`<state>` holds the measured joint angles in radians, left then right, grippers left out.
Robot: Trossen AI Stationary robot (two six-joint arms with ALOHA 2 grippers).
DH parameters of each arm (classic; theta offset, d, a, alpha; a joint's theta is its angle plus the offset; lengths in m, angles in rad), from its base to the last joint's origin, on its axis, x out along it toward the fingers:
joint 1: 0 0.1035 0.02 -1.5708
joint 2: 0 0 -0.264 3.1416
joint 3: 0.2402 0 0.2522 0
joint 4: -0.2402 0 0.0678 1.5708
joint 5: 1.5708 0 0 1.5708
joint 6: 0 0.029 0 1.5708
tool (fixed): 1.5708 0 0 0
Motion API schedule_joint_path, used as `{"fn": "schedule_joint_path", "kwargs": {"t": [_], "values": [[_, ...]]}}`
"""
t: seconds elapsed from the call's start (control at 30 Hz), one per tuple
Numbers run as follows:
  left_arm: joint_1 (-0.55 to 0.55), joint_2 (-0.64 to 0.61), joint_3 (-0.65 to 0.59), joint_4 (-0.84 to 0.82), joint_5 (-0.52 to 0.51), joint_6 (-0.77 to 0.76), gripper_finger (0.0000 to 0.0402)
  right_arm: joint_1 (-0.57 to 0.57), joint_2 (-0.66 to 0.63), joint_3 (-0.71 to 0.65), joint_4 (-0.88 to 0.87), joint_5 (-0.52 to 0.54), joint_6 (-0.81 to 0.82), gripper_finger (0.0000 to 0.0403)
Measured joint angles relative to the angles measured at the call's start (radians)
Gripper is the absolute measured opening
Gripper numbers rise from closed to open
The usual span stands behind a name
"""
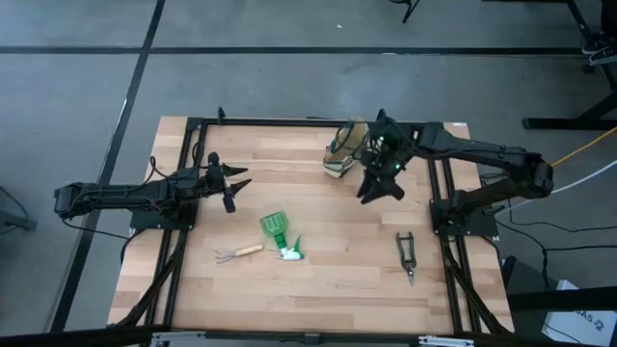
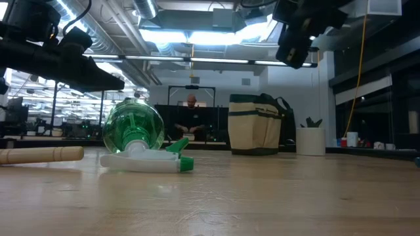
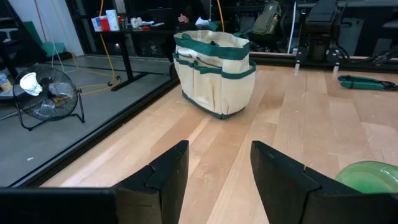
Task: Pick & Place Garden tools in Gardening bag
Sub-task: Put the green shear scissors into the brown gardening bag
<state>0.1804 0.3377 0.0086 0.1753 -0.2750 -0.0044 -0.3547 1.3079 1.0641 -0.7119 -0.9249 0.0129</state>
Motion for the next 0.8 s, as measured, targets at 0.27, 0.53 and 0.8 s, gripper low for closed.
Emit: {"fn": "schedule_joint_path", "kwargs": {"t": [0.27,0.53,0.8], "values": [[0.000,0.000,0.000,0.000,0.000,0.000,0.0169,0.090,0.000,0.000,-0.083,0.000,0.088,0.0167],[0.000,0.000,0.000,0.000,0.000,0.000,0.0169,0.168,0.000,-0.001,-0.173,0.012,0.159,0.0167],[0.000,0.000,0.000,0.000,0.000,0.000,0.0169,0.239,0.001,-0.002,-0.265,0.016,0.227,0.0167]]}}
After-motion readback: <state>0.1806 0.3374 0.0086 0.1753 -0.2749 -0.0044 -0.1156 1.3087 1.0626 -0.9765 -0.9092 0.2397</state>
